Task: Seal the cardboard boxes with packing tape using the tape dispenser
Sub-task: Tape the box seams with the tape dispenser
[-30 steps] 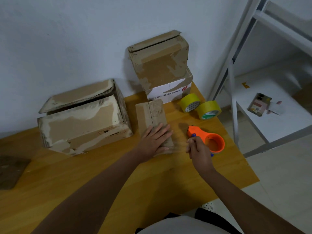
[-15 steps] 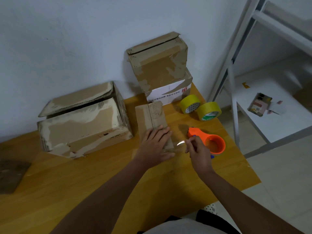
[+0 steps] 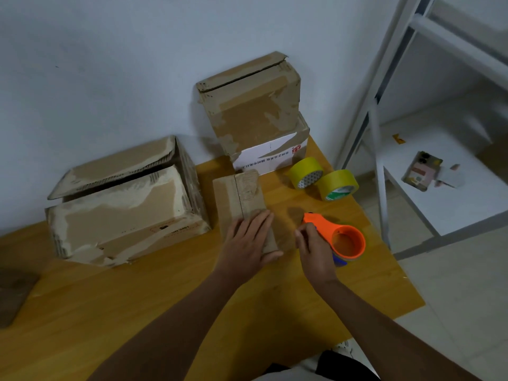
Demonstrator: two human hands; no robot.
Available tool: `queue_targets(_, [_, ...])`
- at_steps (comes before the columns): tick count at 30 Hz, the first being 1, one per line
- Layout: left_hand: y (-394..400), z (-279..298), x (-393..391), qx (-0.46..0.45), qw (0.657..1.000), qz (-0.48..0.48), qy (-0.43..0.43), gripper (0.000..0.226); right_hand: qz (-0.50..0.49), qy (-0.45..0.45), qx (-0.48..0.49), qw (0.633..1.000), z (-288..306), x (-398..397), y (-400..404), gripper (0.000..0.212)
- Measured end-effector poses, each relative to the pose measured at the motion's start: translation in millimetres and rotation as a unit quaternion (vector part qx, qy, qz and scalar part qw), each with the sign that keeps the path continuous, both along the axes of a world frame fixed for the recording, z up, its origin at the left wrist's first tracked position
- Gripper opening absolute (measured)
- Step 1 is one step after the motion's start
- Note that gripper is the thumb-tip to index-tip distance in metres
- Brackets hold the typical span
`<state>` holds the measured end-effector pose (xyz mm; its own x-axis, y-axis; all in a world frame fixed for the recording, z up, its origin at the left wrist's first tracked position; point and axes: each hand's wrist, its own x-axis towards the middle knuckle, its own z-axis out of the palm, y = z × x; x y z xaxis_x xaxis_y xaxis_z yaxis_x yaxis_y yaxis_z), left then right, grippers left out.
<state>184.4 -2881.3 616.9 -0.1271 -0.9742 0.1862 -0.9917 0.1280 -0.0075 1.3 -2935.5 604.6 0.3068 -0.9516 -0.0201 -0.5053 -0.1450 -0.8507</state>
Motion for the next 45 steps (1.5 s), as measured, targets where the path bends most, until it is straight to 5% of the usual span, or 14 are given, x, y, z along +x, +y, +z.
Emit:
queue_targets(16, [-1.2,-4.7,-0.1,0.048,0.998,0.004,-0.03,0.094,0.058,0.042,0.019,0.997,-22.3,47.1,-9.2,0.023])
queue_targets(23, [-2.1,1.7,-1.9,0.065,0.997,0.018,-0.029,0.094,0.047,0.023,0.115,0.992,-36.5,51.8,-13.6,0.015])
queue_targets(26, [-2.4,3.6,-2.6,0.08,0.996,0.024,-0.03,0.095,0.051,0.053,0.173,0.982,-43.5,58.8,-27.4,0.035])
queue_targets(28, [-2.3,3.9,-1.7,0.084,0.996,0.02,-0.03,0.094,0.059,0.06,0.184,0.979,-42.7,58.7,-27.9,0.03])
queue_targets(33, [-3.0,1.0,0.2,0.079,0.996,0.02,-0.023,0.092,-0.087,-0.083,0.177,0.977,-7.1,32.0,10.8,0.029])
queue_targets(36, [-2.5,1.1,-0.1,0.08,0.996,0.02,-0.029,0.091,-0.042,-0.121,0.185,0.974,17.3,37.5,37.6,0.036])
queue_targets(45, [-1.2,10.2,-3.0,0.101,0.994,0.024,-0.034,0.084,0.088,-0.039,0.181,0.979,22.2,41.6,28.8,0.057])
